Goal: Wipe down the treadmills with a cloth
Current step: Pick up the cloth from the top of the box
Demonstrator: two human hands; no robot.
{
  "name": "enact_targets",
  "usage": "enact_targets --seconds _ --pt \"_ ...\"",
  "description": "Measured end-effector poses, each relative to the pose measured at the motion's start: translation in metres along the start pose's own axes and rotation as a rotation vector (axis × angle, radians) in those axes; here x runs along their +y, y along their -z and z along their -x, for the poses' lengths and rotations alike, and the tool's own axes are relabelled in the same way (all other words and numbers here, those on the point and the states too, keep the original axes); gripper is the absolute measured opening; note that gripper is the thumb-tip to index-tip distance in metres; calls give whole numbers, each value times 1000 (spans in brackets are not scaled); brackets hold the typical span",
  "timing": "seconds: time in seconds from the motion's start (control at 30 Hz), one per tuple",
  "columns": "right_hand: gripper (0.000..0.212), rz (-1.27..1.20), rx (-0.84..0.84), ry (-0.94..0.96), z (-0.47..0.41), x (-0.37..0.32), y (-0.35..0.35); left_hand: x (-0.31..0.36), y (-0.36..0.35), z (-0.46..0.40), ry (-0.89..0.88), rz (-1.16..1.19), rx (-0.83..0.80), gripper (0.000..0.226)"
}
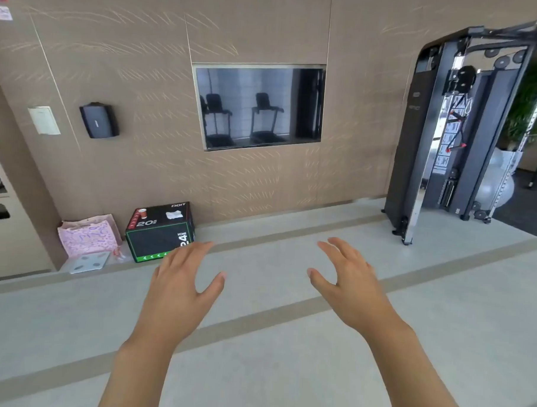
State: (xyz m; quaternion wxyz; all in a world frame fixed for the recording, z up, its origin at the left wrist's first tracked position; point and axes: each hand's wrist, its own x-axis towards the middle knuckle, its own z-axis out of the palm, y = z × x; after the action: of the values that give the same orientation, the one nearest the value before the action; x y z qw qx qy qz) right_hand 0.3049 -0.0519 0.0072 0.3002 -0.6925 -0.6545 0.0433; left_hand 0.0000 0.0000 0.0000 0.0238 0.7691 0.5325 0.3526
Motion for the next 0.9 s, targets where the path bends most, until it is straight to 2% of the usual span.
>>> enact_targets --seconds 0.3,0.6,0.9 --pt "60 -24 -45 1 -82 -41 -98 -111 -39 -53 50 79 -6 62" --pt "59 -34 -147 -28 -173 -107 -207 -231 -48 -113 115 122 -116 54" --pt "59 19 -249 5 -245 -140 -288 -333 -54 -147 228 116 -102 55"
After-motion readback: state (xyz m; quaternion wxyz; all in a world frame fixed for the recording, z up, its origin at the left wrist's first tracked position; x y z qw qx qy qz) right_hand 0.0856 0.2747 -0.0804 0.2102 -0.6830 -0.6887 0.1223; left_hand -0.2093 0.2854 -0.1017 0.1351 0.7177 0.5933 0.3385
